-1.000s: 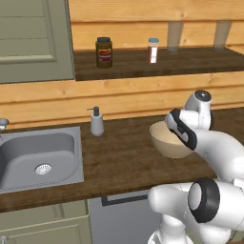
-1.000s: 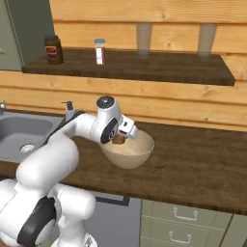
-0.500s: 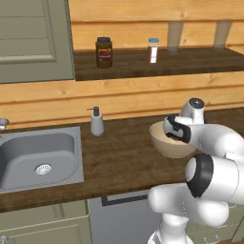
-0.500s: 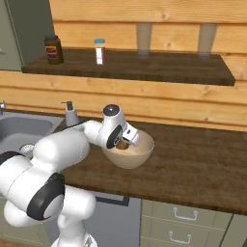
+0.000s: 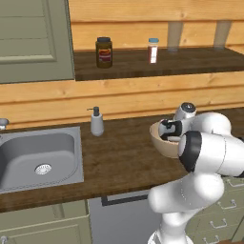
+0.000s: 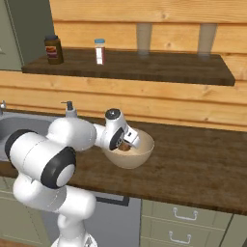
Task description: Open the cabinet, pick up the bread from the cabinet and place it in the basket. Then move the basket to the dining counter.
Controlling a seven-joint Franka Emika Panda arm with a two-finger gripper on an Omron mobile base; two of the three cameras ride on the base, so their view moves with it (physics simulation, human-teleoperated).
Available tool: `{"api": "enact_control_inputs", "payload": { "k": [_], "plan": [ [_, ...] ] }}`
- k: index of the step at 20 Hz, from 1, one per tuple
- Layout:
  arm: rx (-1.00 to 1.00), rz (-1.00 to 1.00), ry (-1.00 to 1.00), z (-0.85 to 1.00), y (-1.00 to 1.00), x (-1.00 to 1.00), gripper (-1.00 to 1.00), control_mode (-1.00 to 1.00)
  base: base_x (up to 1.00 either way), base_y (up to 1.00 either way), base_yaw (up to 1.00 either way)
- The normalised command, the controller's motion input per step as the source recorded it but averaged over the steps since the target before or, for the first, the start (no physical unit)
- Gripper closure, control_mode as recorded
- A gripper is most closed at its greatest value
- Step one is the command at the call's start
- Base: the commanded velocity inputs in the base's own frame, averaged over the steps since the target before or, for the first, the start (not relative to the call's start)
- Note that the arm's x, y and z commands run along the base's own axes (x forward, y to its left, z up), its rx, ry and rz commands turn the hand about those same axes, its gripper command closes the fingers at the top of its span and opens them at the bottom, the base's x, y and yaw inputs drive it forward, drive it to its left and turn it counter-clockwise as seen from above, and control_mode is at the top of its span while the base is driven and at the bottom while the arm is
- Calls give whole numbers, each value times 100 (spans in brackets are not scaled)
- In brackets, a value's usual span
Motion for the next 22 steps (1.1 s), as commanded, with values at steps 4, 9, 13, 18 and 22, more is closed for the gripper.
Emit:
{"api": "enact_control_inputs", "payload": {
  "k": [4,9,13,18,22],
  "plan": [
    [0,0,0,-23,-23,25,100,-100,0,0,0],
    [0,0,0,-7,-6,32,-100,-100,0,0,0],
    [0,0,3,-11,0,19,-100,-100,0,0,0],
    [1,0,1,3,-1,-1,-100,-100,0,0,0],
    [0,0,0,34,5,-45,-100,-100,0,0,0]
  ]
}}
